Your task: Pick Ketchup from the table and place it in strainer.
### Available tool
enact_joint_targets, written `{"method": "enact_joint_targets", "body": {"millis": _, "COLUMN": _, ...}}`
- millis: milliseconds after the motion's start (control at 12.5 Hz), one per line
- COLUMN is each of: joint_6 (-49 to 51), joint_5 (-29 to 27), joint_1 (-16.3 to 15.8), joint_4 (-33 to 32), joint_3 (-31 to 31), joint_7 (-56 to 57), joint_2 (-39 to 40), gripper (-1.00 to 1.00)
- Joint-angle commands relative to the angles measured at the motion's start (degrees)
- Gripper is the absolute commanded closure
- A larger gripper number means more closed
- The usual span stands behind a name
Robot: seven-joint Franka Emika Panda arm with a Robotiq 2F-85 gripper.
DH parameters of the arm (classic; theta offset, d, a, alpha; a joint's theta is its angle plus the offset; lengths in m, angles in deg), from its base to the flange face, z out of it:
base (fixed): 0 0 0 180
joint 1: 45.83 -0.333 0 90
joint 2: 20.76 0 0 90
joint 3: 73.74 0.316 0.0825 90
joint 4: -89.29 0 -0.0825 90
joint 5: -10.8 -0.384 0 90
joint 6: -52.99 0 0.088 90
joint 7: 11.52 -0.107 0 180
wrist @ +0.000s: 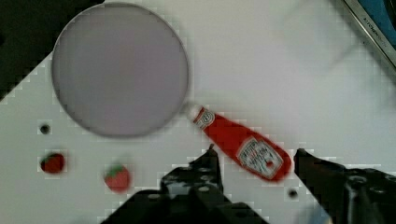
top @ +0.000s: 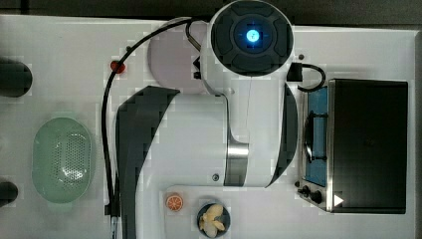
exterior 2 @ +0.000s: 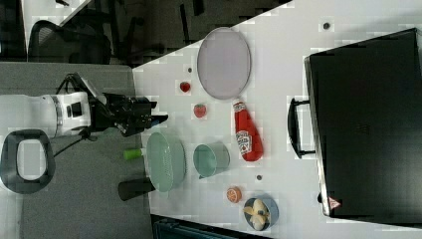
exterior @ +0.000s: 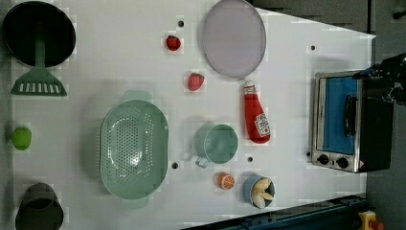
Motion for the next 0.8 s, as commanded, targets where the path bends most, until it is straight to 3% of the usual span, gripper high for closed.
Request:
{"method": "enact_joint_targets", "body": {"millis": 80, "joint_6": 11.78, "joint_5": -0.59, "joint_1": 5.47, "joint_4": -0.42, "joint_3": 2.46, "joint_7": -3.18, "joint_2": -12.15, "gripper": -0.58}}
{"method": "enact_joint_targets", "body": {"millis": 240, "joint_6": 11.51, "joint_5": -0.59, "joint_1": 5.39, "joint_4": -1.01, "joint_3": 2.58, "joint_7": -2.43, "joint_2": -11.73, "gripper": -1.00}}
{"method": "enact_joint_targets", "body": {"millis": 800, "joint_6": 7.15, "joint_5": -0.59, "joint_1": 5.19, "joint_4": -8.61, "joint_3": 4.13, "joint_7": 11.51, "joint_2": -5.15, "gripper": -1.00}}
